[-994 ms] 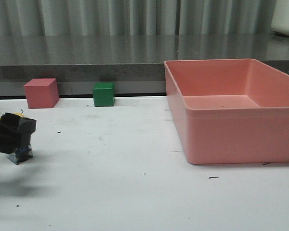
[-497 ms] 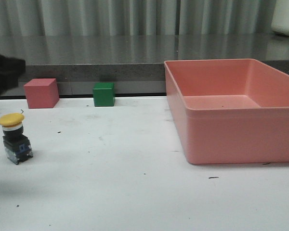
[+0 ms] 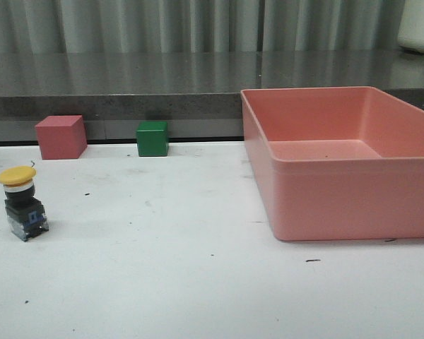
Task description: Place and stand button with both arms
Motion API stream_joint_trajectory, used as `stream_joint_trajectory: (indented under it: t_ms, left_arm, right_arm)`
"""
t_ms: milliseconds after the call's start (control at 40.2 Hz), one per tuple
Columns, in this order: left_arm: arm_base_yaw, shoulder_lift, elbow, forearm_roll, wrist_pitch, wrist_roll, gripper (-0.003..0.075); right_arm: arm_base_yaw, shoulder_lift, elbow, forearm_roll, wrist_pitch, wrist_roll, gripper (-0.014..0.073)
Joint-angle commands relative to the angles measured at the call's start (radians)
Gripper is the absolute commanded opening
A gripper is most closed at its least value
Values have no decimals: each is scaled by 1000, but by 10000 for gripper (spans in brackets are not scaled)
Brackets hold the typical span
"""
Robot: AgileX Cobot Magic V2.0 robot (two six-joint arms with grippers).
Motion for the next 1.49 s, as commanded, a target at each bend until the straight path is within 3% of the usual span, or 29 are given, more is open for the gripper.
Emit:
stream_joint_trajectory:
  t_ms: [0, 298, 572, 1168, 1466]
  left_arm:
    - [1, -135, -36, -9, 82, 1, 278]
    - [1, -456, -36, -9, 354, 1, -21]
    - [1, -596, -36, -9, 370, 1, -20]
    - [1, -598, -36, -9, 366, 1, -20]
    - [79, -719, 182, 24, 87, 1, -20]
  right_arm:
    - [-5, 6, -27, -7, -75, -10, -69]
    - [-5, 6, -27, -7, -75, -10, -69]
    - [-5, 6, -27, -7, -75, -10, -69]
    - [-5, 6, -27, -7, -75, -10, -69]
    - [-5, 6, -27, -7, -75, -10, -69]
